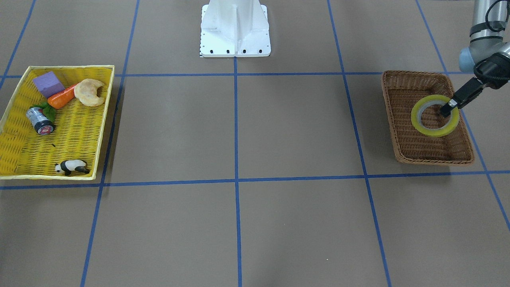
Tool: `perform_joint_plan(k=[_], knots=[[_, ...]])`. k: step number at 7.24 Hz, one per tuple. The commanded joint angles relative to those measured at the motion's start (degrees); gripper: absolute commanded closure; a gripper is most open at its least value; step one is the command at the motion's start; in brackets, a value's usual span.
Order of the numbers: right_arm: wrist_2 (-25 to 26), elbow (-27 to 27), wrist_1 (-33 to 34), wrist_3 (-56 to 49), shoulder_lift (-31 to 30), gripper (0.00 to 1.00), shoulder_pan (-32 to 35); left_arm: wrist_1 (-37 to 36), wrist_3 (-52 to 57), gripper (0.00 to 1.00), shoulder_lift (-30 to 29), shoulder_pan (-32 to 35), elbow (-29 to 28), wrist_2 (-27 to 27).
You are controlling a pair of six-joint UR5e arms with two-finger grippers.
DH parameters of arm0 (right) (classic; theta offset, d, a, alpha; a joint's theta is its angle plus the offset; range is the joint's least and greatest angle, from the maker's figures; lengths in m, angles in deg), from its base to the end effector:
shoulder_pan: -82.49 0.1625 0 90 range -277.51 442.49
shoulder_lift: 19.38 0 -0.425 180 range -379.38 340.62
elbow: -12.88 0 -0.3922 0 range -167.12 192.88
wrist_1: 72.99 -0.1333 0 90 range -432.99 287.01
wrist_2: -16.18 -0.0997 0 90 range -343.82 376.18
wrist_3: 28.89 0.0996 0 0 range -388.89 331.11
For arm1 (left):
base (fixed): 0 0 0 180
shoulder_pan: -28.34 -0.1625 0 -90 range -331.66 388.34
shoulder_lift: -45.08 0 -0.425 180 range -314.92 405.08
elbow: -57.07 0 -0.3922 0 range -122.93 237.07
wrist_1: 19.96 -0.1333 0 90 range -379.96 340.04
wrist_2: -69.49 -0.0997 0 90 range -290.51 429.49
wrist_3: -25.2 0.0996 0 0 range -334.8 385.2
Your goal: Move tape to another basket
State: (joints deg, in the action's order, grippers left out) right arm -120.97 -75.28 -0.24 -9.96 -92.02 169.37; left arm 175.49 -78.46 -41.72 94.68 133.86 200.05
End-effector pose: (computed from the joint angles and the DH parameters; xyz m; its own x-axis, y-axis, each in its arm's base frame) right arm 0.0262 -0.6276 0.4662 0.6368 -0.1374 0.7587 -0.1700 0.9347 0.3120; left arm 0.1097 -0.4212 0.5992 -0.0962 -0.2275 -0.9690 0.4242 0.8713 -0.2467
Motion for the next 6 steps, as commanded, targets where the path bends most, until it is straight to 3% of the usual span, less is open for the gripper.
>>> perform_joint_plan(k=[1,3,6], knots=[[0.14,0.01,0.03,-0.38,-0.92,0.00,0.13,2.21,1.77,0.53,-0.04,-0.16,-2.87,-0.93],[0.66,0.01,-0.06,-0.38,-1.36,0.00,0.13,2.22,8.63,0.02,-0.48,-0.25,-5.50,-0.93],[0.67,0.01,-0.06,-0.38,-1.18,0.00,0.13,2.30,10.13,0.02,-1.09,0.10,-4.72,-0.75]])
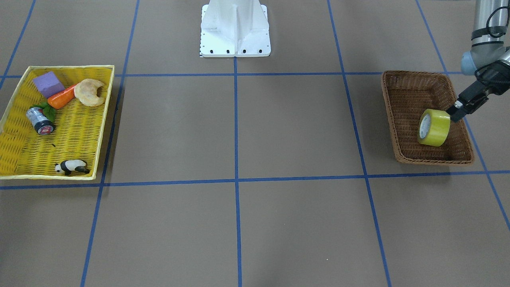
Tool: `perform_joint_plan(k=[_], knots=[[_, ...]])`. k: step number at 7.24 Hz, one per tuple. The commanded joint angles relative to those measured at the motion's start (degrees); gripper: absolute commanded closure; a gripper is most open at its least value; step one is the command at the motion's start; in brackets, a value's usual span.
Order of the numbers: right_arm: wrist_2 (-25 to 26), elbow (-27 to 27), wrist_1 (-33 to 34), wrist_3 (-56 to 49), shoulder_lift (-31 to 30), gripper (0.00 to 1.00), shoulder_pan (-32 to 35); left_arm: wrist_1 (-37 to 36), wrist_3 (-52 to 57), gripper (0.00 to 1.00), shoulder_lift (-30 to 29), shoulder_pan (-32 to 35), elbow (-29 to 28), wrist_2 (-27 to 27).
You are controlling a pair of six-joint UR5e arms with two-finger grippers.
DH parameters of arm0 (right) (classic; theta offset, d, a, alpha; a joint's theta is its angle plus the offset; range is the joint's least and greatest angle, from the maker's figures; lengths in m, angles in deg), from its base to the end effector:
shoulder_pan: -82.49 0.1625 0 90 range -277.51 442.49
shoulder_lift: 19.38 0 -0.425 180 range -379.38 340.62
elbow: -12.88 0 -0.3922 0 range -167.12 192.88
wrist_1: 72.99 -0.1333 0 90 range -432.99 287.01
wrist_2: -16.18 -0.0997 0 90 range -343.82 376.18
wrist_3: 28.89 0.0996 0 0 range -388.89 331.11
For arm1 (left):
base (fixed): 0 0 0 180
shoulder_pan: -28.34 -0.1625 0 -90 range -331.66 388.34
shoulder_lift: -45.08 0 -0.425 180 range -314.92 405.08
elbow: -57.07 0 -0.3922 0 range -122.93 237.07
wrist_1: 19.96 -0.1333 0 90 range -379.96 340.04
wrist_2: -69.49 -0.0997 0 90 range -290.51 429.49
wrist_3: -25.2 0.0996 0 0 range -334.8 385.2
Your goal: Move tape to another basket
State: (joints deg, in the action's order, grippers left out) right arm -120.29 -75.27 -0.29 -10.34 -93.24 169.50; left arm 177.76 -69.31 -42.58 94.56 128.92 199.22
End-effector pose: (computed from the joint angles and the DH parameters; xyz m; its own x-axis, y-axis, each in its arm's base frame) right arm 0.0287 -0.6214 0.4801 0.6474 -0.1230 0.7521 -0.1704 0.9386 0.3001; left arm 0.1102 -0.4228 0.6286 -0.0157 -0.1144 -0.9933 0.4465 0.8881 -0.1093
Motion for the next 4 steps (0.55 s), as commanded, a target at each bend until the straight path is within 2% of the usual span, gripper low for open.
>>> perform_joint_plan(k=[1,2,4], knots=[[-0.02,-0.09,-0.01,0.08,0.03,0.00,0.00,0.12,1.08,0.02,-1.28,0.92,0.74,-0.01],[0.06,-0.09,-0.01,0.09,0.03,0.00,0.00,0.03,5.69,0.02,-3.20,3.72,1.01,0.08],[0.06,-0.53,-0.01,0.09,-0.23,0.00,0.00,-1.27,22.97,0.02,-4.80,9.77,0.92,-0.10]])
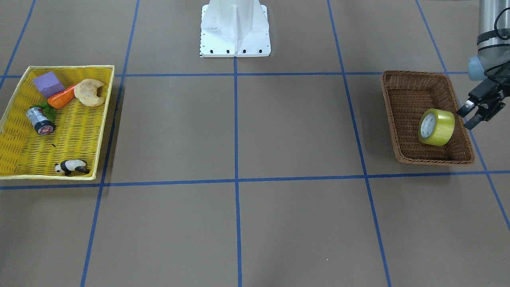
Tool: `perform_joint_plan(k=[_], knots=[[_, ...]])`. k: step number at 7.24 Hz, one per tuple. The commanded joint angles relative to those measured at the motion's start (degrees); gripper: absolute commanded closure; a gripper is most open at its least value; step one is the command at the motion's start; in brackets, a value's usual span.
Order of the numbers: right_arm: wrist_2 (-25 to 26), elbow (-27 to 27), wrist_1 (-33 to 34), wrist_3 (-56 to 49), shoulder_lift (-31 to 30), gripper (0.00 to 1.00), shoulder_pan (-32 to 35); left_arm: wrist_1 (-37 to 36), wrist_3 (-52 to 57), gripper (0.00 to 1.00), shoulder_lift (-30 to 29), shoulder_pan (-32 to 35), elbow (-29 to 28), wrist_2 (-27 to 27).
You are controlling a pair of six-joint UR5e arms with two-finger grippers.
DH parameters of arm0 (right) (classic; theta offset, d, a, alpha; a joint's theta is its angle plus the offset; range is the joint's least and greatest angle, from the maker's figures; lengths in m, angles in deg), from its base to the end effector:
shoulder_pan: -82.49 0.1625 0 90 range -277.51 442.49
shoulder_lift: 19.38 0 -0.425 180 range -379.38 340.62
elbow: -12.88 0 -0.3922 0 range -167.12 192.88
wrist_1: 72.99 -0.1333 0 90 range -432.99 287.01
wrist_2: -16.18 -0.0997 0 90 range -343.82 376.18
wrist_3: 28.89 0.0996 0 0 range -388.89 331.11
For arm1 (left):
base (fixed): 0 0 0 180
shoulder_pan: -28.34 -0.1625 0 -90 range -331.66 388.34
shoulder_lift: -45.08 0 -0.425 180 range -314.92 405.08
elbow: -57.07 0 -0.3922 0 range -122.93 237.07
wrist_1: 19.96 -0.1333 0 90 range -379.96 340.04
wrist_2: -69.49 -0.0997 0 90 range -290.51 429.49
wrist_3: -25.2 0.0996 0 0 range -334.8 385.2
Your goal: Move tape to another basket
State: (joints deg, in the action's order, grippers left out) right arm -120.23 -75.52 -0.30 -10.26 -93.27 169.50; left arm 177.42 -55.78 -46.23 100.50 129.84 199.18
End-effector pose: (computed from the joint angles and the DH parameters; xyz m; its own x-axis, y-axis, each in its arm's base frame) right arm 0.0288 -0.6209 0.4783 0.6478 -0.1244 0.7516 -0.1716 0.9374 0.3030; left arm 0.0749 -0.4601 0.5933 0.0765 0.1562 -0.9848 0.5315 0.8292 0.1728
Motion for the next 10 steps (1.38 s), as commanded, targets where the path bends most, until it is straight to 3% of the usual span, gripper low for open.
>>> perform_joint_plan(k=[1,5,7,9,10], knots=[[0.10,-0.29,-0.09,-0.08,-0.63,0.00,0.00,-3.55,17.18,0.02,-2.28,7.51,-0.01,0.04],[2.03,0.76,0.61,-9.19,-3.97,0.00,1.49,-27.94,59.00,0.02,-4.39,15.61,0.60,-0.05],[3.60,2.69,6.82,-18.40,-4.15,0.00,4.64,-51.96,79.48,0.02,-5.97,18.88,4.28,0.04],[5.02,2.61,15.60,-26.94,-5.03,0.00,8.33,-75.36,88.33,0.02,-6.16,19.86,8.16,-0.05],[5.11,2.61,18.34,-27.24,-6.25,0.00,10.61,-80.43,91.49,0.02,-5.90,20.03,8.17,0.39]])
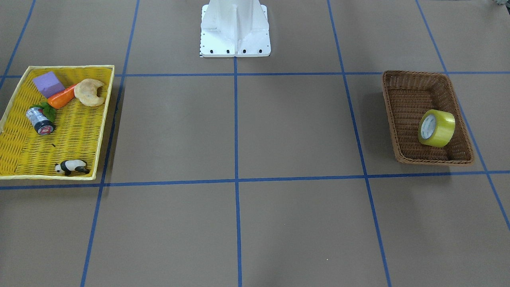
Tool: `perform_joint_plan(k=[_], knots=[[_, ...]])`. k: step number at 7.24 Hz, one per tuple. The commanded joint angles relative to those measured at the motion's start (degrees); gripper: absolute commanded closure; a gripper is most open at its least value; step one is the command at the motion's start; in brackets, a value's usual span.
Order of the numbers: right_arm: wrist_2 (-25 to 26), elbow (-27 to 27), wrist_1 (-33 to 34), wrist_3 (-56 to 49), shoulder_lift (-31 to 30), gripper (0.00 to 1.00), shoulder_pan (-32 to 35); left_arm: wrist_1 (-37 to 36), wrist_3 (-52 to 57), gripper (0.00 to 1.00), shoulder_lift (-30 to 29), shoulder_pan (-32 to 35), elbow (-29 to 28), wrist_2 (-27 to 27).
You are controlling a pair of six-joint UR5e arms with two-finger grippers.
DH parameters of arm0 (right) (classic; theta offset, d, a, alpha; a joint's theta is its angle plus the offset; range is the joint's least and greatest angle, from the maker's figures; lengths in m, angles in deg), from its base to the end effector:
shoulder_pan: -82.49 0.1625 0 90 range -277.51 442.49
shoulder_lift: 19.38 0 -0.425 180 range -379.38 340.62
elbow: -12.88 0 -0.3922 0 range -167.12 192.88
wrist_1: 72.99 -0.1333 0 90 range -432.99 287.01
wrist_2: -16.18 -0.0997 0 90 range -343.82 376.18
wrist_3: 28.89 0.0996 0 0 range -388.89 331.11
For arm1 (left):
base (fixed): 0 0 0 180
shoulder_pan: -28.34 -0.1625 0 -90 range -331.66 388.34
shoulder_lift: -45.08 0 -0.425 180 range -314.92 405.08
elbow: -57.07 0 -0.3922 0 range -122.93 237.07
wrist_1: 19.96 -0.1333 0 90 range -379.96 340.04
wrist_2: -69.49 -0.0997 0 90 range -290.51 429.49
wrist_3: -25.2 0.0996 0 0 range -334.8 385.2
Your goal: Move tape to another basket
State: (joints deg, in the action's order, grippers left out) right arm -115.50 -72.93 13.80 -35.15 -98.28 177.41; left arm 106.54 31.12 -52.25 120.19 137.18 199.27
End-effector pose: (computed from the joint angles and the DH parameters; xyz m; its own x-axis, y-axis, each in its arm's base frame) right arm 0.1168 -0.5745 0.5881 0.7588 -0.1590 0.6316 -0.0017 0.9693 0.2460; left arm -0.0880 -0.5689 0.6094 0.7782 0.4160 -0.4704 -0.0538 0.7905 0.6101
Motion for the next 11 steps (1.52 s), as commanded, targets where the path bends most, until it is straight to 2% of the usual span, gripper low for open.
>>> perform_joint_plan(k=[1,2,3,4,6,7,11], knots=[[0.46,0.03,5.23,-3.48,-3.08,0.00,3.68,-15.35,4.89,0.02,0.64,0.60,0.84,0.55],[0.81,0.72,5.24,-6.11,-4.84,0.00,3.61,-26.11,4.81,0.02,0.56,0.34,0.93,0.73],[0.90,1.60,5.32,-10.66,-5.99,0.00,3.61,-38.13,4.89,0.02,-2.49,0.34,2.14,0.64],[0.90,1.70,5.50,-12.27,-7.92,0.00,3.61,-42.00,5.07,0.02,-2.52,0.43,3.72,0.82],[0.55,1.44,4.10,-12.29,-12.48,0.00,3.69,-41.51,4.72,0.02,0.63,0.52,6.37,2.82],[0.63,1.43,3.40,-12.20,-12.59,0.00,3.69,-41.51,4.20,0.02,0.65,0.52,6.29,6.32],[0.46,0.12,3.39,-11.23,-11.98,0.00,3.61,-41.33,4.45,0.02,1.17,0.52,6.99,6.88]])
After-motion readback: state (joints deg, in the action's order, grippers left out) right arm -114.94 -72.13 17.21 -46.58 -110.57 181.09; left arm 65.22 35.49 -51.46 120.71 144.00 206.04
